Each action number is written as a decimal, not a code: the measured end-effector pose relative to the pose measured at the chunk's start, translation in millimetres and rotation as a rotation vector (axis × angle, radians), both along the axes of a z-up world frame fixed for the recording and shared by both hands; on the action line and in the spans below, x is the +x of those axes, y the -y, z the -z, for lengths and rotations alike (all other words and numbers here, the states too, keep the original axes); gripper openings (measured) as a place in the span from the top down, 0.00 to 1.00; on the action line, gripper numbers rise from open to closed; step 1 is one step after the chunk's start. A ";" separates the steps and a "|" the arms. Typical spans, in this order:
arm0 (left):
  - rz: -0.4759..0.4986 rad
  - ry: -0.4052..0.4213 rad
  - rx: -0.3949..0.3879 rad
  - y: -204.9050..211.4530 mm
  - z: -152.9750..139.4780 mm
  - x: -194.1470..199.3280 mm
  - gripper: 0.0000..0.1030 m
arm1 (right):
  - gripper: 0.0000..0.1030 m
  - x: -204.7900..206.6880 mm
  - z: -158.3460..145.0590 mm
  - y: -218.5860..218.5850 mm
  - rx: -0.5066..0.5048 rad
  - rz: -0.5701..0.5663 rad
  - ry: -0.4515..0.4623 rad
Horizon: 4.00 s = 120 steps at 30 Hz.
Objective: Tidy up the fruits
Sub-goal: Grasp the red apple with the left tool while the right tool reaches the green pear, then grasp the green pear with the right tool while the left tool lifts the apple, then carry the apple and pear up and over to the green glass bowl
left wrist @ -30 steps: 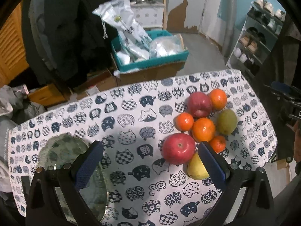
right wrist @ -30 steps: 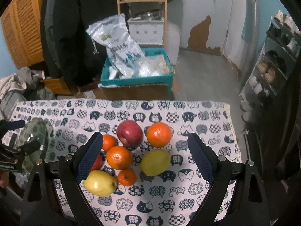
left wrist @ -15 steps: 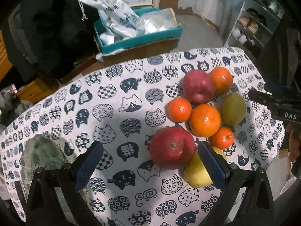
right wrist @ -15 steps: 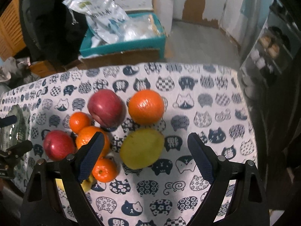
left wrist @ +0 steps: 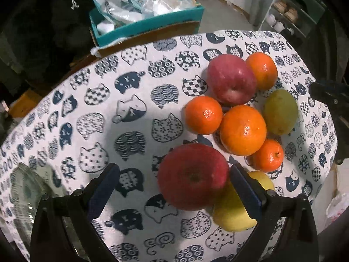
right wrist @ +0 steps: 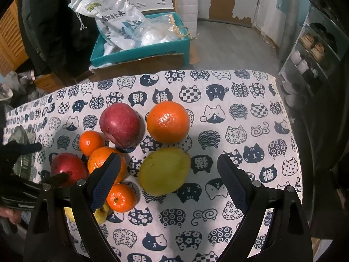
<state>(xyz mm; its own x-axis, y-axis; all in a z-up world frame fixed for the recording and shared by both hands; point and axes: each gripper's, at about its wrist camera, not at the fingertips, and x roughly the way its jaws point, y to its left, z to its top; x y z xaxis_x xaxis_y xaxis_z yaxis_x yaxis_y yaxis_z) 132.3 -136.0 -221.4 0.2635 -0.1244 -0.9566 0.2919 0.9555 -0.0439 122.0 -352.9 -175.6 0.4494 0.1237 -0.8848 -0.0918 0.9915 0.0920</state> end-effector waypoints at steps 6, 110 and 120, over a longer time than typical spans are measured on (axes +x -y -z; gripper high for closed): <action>0.007 -0.066 -0.029 2.5 20.2 3.9 0.08 | 0.13 1.1 5.1 0.1 -0.005 0.007 -0.014; 0.010 0.475 -0.176 -59.9 -196.0 -94.2 0.25 | 0.31 -75.3 -161.8 -67.8 0.096 -0.146 0.432; -0.040 0.471 -0.170 -92.1 -190.4 -100.6 0.25 | 0.31 -73.5 -161.1 -98.0 0.116 -0.194 0.415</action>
